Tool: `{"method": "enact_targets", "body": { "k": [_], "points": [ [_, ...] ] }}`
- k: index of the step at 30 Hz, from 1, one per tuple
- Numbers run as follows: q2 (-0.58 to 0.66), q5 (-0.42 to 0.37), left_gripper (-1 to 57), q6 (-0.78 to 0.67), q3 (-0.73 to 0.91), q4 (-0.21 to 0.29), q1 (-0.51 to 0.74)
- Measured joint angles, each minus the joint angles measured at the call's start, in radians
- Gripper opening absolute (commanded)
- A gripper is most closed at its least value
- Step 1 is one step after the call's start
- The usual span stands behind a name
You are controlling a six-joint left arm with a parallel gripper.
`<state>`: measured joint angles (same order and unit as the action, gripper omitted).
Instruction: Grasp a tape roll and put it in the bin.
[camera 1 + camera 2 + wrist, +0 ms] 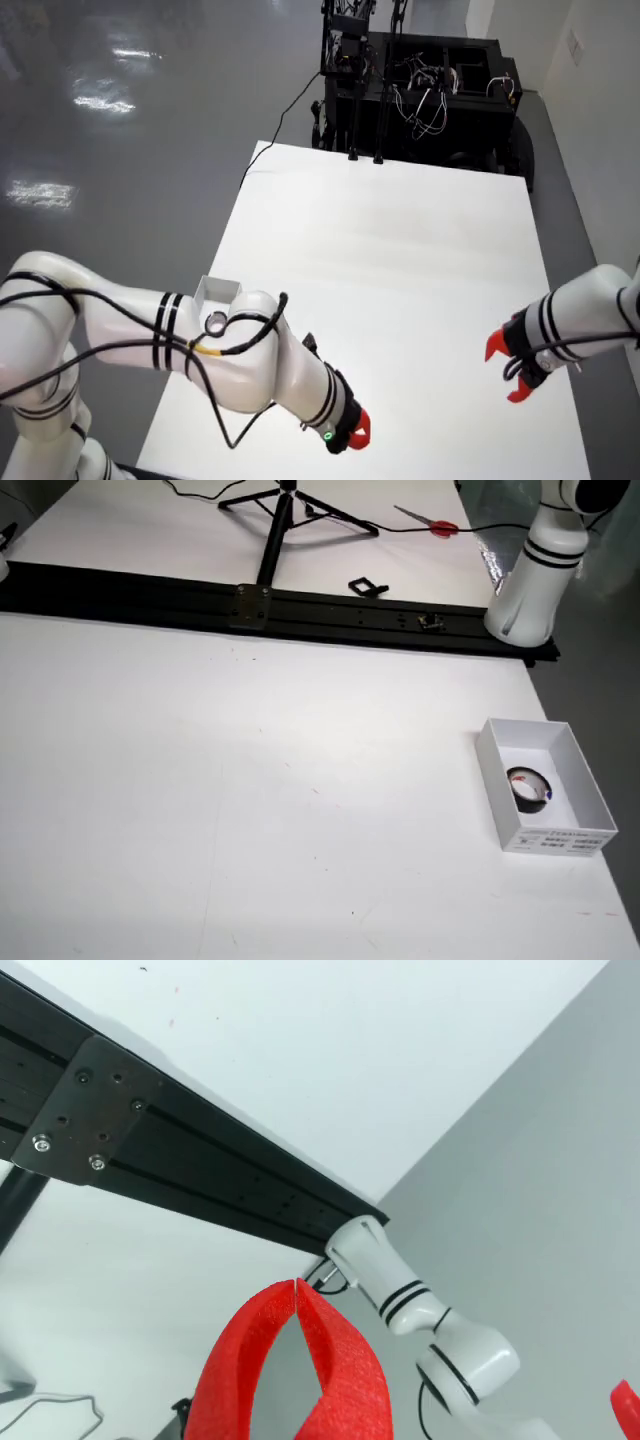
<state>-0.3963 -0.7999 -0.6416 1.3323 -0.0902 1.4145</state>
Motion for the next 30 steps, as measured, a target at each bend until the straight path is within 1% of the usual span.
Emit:
{"method": "enact_targets", "body": {
  "k": [8,13,19,30],
  "points": [
    [-0.01,-0.063,-0.4,0.028,-0.015,0.025,-0.033],
    [-0.014,-0.111,-0.4,0.035,-0.021,0.033,-0.055],
    [-0.015,-0.151,-0.4,0.04,-0.025,0.038,-0.076],
    [-0.016,-0.185,-0.4,0.044,-0.028,0.041,-0.106]
  ]
}}
